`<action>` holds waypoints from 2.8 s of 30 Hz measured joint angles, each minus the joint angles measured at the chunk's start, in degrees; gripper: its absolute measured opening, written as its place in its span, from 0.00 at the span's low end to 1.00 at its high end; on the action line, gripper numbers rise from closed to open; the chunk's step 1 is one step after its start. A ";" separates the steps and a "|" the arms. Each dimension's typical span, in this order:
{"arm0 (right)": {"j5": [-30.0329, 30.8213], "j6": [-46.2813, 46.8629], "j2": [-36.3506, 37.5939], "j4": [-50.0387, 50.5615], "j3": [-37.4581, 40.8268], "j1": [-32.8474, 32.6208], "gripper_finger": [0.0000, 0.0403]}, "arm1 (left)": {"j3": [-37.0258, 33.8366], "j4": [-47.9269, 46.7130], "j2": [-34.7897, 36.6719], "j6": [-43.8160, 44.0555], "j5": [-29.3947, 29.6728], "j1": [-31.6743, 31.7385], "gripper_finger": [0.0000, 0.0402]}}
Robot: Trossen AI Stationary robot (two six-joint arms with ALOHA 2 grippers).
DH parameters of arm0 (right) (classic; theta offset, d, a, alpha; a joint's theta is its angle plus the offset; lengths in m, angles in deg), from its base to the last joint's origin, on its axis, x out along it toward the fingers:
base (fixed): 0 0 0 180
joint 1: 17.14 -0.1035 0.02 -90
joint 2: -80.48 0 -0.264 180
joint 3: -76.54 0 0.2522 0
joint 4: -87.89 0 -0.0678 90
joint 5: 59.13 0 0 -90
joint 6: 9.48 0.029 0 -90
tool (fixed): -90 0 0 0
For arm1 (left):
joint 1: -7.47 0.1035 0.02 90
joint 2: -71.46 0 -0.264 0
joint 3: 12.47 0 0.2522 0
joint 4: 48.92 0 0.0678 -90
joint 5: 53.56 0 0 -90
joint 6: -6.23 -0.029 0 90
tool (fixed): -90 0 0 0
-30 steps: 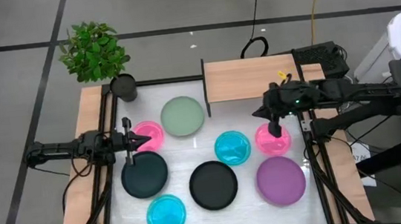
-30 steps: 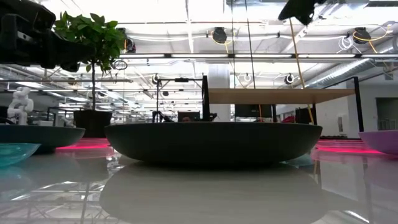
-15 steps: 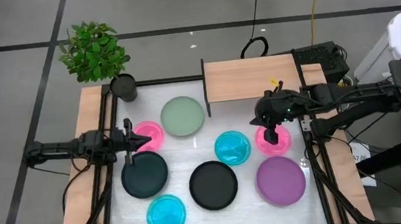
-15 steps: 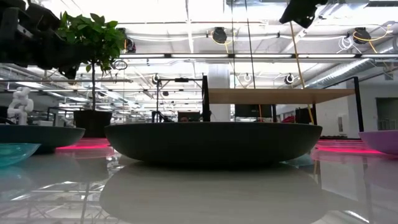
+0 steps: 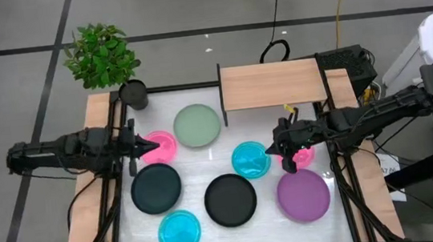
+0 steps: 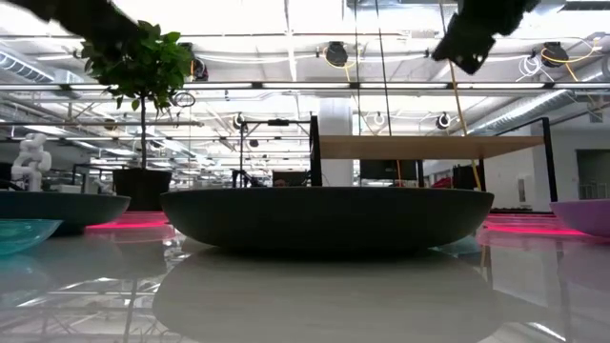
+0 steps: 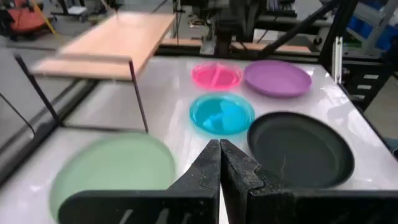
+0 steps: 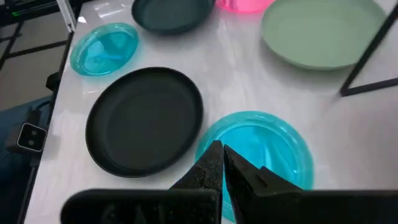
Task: Place and stack plates onto a shelf
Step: Put the violet plate on the shelf
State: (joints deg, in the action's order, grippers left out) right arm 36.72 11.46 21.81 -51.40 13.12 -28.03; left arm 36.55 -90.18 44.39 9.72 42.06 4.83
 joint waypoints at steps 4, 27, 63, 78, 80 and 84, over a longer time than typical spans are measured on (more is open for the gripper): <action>0.04 1.50 0.00 -2.95 3.83 -0.96 0.00 | 9.81 -6.68 -6.58 -1.46 -0.05 0.00 0.01; 2.93 12.47 0.00 -13.82 13.77 -8.23 0.00 | 22.21 -17.71 -26.04 2.91 -4.17 -6.73 0.01; 0.11 48.92 -31.83 21.93 -22.97 -32.73 0.00 | 22.12 -6.71 -42.89 -4.73 -2.54 -10.43 0.01; -12.71 68.43 -39.35 26.27 -24.67 -33.44 0.00 | 22.12 -5.23 -42.89 -4.83 -2.54 -10.43 0.01; -14.71 69.96 -40.11 26.08 -24.67 -33.44 0.00 | 22.12 -5.23 -42.89 -4.86 -2.54 -10.43 0.01; -18.48 70.44 -41.32 26.19 -24.67 -33.44 0.00 | 22.12 -5.21 -42.89 -5.14 -2.54 -10.43 0.01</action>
State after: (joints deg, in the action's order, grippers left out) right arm 18.24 81.90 -19.51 -25.21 -11.55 -61.47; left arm 58.67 -95.39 1.50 4.58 39.52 -5.59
